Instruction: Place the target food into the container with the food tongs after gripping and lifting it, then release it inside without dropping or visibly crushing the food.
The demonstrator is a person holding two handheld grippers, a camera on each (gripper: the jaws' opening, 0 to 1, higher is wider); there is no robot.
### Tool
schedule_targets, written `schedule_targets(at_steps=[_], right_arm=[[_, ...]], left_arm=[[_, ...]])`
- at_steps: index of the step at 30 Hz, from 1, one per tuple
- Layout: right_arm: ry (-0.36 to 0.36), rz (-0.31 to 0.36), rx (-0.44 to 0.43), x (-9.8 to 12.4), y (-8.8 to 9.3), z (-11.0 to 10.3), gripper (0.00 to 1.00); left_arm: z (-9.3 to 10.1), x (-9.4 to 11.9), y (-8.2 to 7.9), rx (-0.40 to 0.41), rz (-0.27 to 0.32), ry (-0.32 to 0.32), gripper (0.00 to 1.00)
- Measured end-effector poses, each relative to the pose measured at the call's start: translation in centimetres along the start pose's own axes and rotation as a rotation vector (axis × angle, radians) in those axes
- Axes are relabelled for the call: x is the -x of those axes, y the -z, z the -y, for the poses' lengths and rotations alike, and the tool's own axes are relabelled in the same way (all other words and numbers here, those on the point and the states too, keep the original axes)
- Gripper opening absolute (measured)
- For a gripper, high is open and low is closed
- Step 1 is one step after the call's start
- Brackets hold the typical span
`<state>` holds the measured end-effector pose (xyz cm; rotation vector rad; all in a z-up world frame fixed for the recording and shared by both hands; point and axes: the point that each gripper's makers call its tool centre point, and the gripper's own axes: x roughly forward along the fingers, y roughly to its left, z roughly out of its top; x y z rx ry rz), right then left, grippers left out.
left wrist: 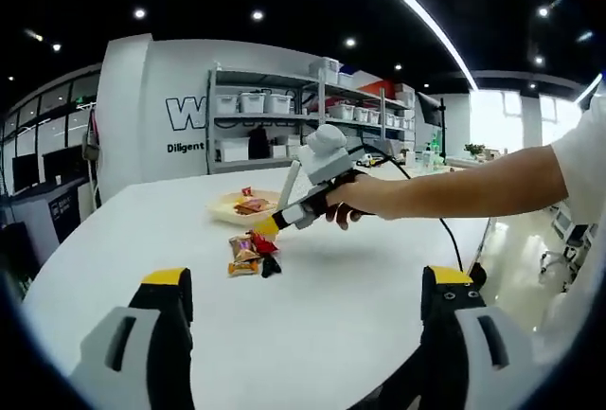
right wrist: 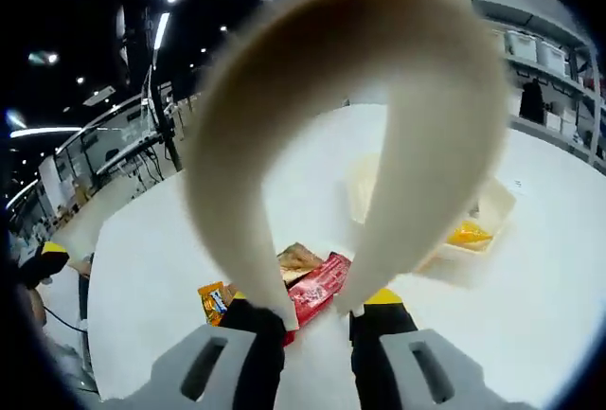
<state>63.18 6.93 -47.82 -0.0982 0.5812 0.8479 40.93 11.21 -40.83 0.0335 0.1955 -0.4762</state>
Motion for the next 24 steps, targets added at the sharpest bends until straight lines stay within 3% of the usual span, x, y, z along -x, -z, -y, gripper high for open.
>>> schedule_targets(at_steps=[9, 13, 16, 20, 24], right_arm=[[0.076, -0.039, 0.107, 1.1, 0.0, 2.2, 0.20], [0.081, -0.038, 0.102, 1.6, -0.5, 2.8, 0.20], [0.033, 0.006, -0.003, 1.5, -1.8, 1.7, 0.21], [-0.012, 0.005, -0.024, 0.4, -1.9, -0.3, 0.22], [0.018, -0.010, 0.041, -0.6, -1.7, -0.3, 0.23]], left_arm=[[0.1, -0.3, -0.5, 0.012, 0.028, -0.003, 0.99], [0.3, -0.2, -0.8, 0.010, 0.036, 0.001, 0.99], [0.2, -0.2, -0.9, 0.012, 0.040, -0.001, 0.99], [0.1, -0.3, -0.8, 0.024, 0.042, -0.006, 0.99], [0.0, -0.4, -0.6, 0.034, 0.045, -0.008, 0.99]])
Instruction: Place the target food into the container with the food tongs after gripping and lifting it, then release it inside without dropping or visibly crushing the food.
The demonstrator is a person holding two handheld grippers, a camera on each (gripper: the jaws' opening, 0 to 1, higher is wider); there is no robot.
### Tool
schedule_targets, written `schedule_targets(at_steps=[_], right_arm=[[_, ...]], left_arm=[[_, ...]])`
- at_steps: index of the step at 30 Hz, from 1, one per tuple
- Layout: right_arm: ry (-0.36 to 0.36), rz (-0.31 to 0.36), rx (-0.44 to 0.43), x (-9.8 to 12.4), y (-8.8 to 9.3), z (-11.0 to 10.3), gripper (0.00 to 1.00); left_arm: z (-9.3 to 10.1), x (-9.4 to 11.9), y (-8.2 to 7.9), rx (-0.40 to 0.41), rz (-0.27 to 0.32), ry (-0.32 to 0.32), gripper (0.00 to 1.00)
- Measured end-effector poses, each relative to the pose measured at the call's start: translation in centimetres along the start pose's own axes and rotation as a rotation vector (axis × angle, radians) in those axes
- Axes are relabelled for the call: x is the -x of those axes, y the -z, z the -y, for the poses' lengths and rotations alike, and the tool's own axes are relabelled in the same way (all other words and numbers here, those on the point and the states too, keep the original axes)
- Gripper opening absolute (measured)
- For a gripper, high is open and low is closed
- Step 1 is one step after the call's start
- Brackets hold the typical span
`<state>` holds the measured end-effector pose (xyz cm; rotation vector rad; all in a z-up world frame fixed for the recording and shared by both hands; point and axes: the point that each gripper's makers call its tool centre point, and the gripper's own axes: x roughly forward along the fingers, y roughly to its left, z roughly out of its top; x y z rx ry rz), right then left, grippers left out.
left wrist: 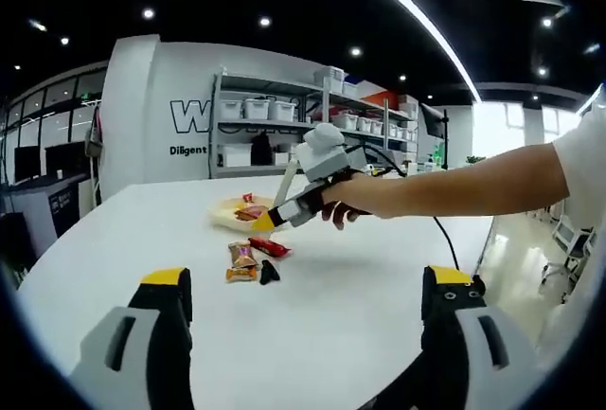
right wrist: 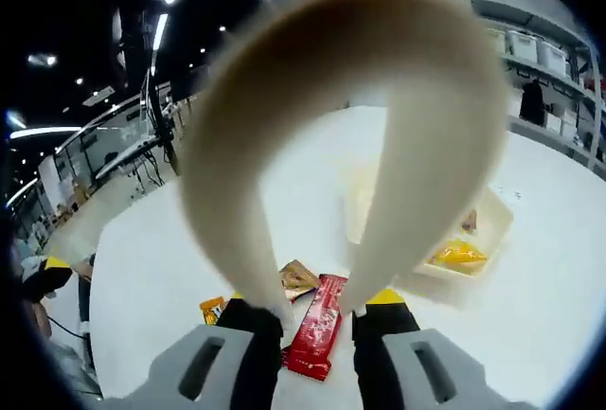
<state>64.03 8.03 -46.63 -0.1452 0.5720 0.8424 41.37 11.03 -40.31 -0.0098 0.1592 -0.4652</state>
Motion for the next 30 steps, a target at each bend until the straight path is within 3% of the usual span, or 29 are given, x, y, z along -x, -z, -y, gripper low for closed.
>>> schedule_targets(at_steps=[4, 15, 23, 30], right_arm=[[0.024, -0.004, -0.044, -0.4, 0.5, 0.4, 0.23], [0.062, -0.022, -0.005, -0.9, 1.3, 0.5, 0.25], [0.068, -0.040, -0.065, -1.3, 1.8, 0.8, 0.26], [0.071, -0.039, -0.038, -1.6, 1.9, 0.8, 0.24]], left_arm=[[-0.2, 0.1, 0.1, 0.003, -0.002, -0.004, 0.99], [-0.8, 0.3, 0.2, 0.017, 0.007, -0.013, 0.99], [-1.1, 0.5, 0.1, 0.019, 0.009, -0.023, 0.99], [-1.2, 0.5, 0.2, 0.018, 0.004, -0.026, 0.99]])
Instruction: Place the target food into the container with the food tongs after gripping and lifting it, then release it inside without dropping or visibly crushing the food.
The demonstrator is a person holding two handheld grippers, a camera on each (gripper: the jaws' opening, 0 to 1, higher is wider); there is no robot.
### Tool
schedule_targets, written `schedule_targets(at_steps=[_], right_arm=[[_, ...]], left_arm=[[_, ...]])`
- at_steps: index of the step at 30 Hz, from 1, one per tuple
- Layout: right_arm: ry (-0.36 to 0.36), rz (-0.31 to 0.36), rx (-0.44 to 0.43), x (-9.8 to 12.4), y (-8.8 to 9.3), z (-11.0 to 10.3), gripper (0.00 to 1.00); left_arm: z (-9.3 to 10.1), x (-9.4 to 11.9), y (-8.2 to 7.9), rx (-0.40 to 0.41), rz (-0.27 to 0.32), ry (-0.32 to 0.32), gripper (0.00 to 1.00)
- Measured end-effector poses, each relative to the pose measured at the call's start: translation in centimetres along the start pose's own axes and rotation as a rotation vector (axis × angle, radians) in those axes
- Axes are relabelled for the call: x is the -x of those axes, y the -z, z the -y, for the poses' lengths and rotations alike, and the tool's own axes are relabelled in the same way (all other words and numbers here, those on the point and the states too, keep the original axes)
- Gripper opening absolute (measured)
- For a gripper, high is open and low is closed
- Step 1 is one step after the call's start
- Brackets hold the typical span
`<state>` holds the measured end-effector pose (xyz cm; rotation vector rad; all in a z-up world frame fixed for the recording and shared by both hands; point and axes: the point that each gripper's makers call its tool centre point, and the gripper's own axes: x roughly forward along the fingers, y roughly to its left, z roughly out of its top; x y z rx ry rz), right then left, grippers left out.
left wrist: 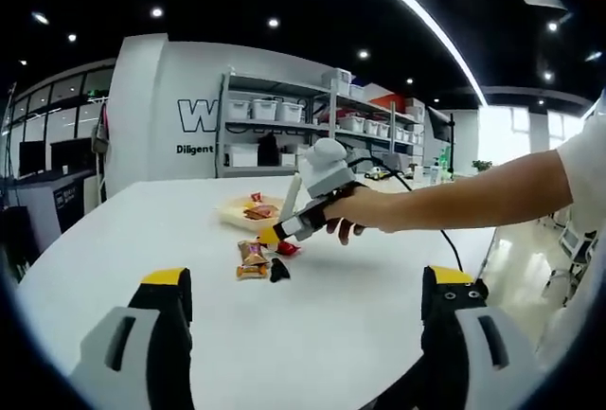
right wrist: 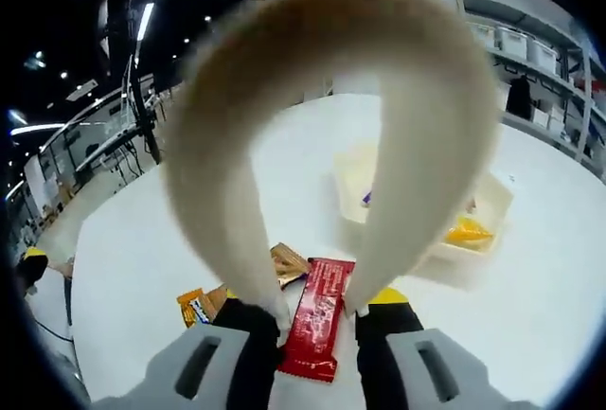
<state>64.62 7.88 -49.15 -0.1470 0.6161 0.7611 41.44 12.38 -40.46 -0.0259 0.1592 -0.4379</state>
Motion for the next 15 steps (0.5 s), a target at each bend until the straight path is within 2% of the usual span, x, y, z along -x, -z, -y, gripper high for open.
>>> schedule_targets(at_steps=[3, 5, 10, 15], right_arm=[[0.021, -0.008, 0.039, -0.2, 0.0, 0.2, 0.19], [0.029, -0.015, 0.004, -0.3, -0.1, 0.5, 0.17], [0.008, -0.011, -0.013, 0.2, 0.1, 0.3, 0.17], [-0.019, 0.019, -0.031, 1.2, -1.1, 0.1, 0.17]], left_arm=[[0.1, -0.2, 0.0, -0.005, -0.005, -0.001, 0.97], [0.2, -0.2, 0.2, -0.020, -0.014, -0.001, 0.97], [0.0, -0.4, 0.0, -0.008, -0.008, -0.003, 0.97], [0.2, -0.9, 0.1, -0.016, -0.015, 0.008, 0.97]])
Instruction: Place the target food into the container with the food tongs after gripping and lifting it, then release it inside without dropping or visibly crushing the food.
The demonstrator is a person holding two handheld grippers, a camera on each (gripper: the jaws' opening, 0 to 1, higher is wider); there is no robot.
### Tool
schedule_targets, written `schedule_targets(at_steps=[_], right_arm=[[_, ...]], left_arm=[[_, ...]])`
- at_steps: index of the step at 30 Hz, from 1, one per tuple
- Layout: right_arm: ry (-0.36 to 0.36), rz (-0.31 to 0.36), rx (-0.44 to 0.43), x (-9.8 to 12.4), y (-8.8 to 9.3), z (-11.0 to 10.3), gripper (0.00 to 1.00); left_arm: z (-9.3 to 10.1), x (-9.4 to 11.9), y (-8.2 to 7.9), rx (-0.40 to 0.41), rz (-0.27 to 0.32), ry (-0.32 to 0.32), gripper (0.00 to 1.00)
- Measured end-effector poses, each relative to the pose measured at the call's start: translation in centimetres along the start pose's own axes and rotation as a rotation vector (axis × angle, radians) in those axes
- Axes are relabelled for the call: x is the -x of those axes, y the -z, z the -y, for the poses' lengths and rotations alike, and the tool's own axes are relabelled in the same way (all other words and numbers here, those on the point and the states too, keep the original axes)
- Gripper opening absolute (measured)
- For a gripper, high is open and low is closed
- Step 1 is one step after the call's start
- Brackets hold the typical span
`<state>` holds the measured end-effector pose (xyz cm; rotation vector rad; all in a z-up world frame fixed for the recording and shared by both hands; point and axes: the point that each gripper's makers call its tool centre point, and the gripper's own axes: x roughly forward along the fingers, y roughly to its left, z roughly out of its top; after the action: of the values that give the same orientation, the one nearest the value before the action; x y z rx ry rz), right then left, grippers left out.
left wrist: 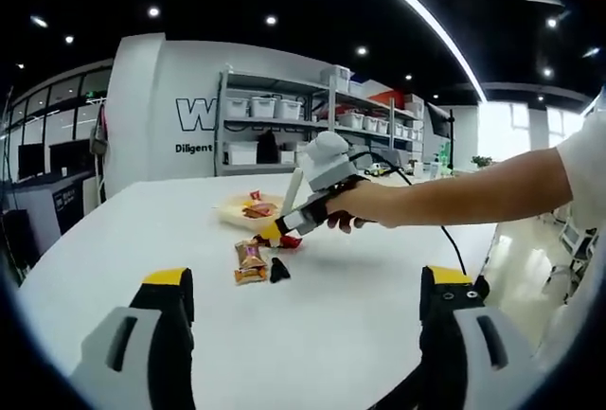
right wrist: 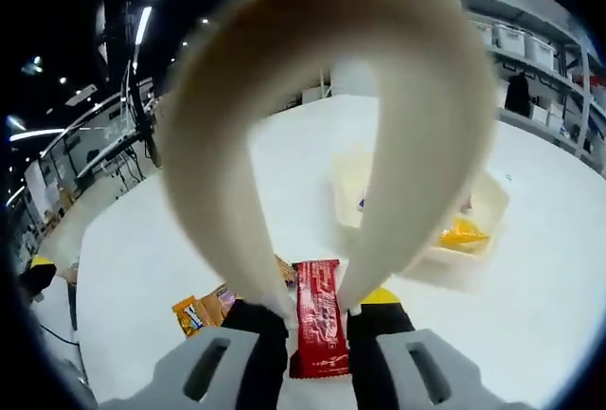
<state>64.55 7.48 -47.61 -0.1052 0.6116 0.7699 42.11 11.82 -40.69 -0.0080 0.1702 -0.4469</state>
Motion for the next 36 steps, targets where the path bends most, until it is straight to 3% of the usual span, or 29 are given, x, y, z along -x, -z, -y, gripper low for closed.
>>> schedule_targets(at_steps=[4, 9, 20, 27, 30, 36], right_arm=[[-0.014, 0.041, 0.013, 1.3, -1.8, -0.1, 0.17], [0.004, 0.101, -0.021, 2.8, -4.5, 1.7, 0.18], [0.072, 0.143, -0.022, 5.1, -7.2, 5.5, 0.18], [0.093, 0.138, -0.021, 4.3, -7.9, 6.9, 0.18], [0.103, 0.128, -0.015, 3.6, -7.7, 7.3, 0.18], [0.106, 0.092, -0.032, 1.8, -7.0, 8.2, 0.18]], left_arm=[[0.2, -0.4, -0.1, 0.005, 0.005, 0.011, 0.97], [0.4, -0.5, 0.1, 0.003, -0.001, 0.018, 0.97], [-0.6, -0.6, 0.1, 0.031, 0.016, 0.006, 0.96], [-0.8, -0.9, 0.2, 0.028, 0.019, 0.010, 0.96], [-1.8, -0.9, 0.8, -0.052, -0.014, -0.039, 0.95], [-1.7, -1.0, 1.0, -0.018, -0.011, -0.018, 0.95]])
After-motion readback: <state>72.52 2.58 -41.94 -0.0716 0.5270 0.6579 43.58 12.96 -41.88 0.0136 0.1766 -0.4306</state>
